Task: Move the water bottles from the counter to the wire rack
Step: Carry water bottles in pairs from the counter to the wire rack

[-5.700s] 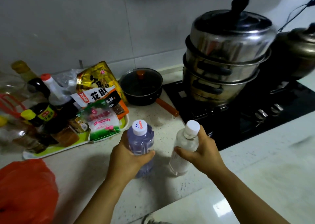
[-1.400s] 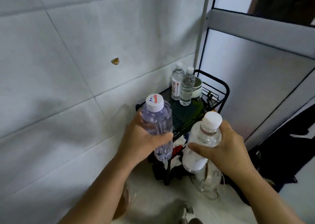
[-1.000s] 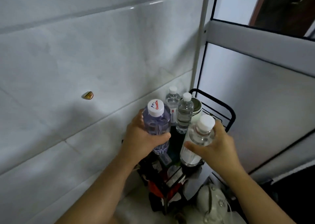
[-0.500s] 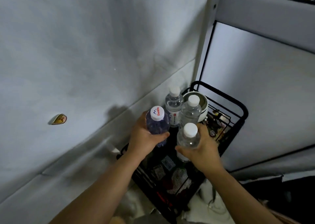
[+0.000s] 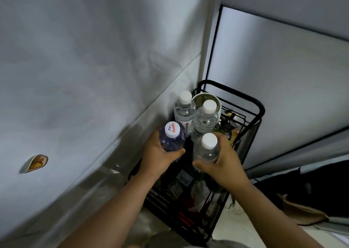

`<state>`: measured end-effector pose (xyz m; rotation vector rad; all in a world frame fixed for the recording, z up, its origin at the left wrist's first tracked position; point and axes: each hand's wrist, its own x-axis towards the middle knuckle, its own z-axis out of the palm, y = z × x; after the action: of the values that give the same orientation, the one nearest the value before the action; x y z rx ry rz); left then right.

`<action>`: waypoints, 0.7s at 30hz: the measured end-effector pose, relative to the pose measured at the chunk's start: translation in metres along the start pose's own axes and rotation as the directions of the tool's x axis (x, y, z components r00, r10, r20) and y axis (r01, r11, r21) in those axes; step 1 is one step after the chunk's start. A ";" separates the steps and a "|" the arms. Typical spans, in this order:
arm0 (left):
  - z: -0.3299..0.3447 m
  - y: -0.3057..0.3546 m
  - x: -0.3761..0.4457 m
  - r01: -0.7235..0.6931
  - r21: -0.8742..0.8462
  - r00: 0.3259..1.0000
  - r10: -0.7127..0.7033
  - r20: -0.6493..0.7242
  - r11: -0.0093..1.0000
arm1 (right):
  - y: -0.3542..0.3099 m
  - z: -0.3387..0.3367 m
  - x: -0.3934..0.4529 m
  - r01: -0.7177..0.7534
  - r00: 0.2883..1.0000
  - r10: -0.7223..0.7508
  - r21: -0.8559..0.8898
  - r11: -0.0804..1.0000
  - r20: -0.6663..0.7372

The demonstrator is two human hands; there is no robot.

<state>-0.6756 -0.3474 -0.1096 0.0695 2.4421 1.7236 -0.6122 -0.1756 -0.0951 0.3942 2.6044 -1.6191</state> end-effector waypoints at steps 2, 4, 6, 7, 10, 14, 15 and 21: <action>0.000 -0.003 0.000 0.005 -0.004 1.000 -0.005 -0.005 1.000 | 0.005 0.000 -0.004 0.011 1.000 -0.013 -0.079 0.997 -0.019; 0.000 -0.005 0.001 0.002 -0.010 1.000 -0.002 -0.006 1.000 | 0.006 0.000 -0.006 0.012 0.999 -0.016 -0.113 0.994 -0.035; 0.000 -0.004 0.001 0.000 -0.014 1.000 0.000 -0.005 1.000 | 0.005 0.001 -0.008 0.000 0.999 -0.003 -0.066 0.998 -0.040; 0.000 -0.004 0.002 -0.004 -0.019 1.000 0.004 -0.010 1.000 | 0.004 0.002 -0.008 -0.005 0.999 0.003 -0.039 0.999 -0.044; 0.001 -0.003 0.007 -0.001 -0.019 1.000 0.000 -0.023 1.000 | 0.003 0.007 -0.005 -0.017 0.997 0.018 0.015 1.000 -0.074; 0.001 0.005 0.018 -0.023 0.006 1.000 0.023 -0.016 1.000 | -0.003 0.017 0.004 -0.016 0.996 0.022 0.066 0.998 -0.087; 0.001 0.006 0.020 -0.029 0.008 0.999 0.029 -0.013 1.000 | -0.004 0.020 0.006 -0.014 0.996 0.021 0.070 0.997 -0.092; -0.005 0.003 0.032 -0.050 0.012 0.999 0.050 0.004 0.999 | -0.011 0.030 0.017 -0.006 0.992 0.019 0.100 0.995 -0.128</action>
<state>-0.7078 -0.3473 -0.1085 0.1365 2.4688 1.7274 -0.6338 -0.2034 -0.1017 0.5370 2.6119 -1.7825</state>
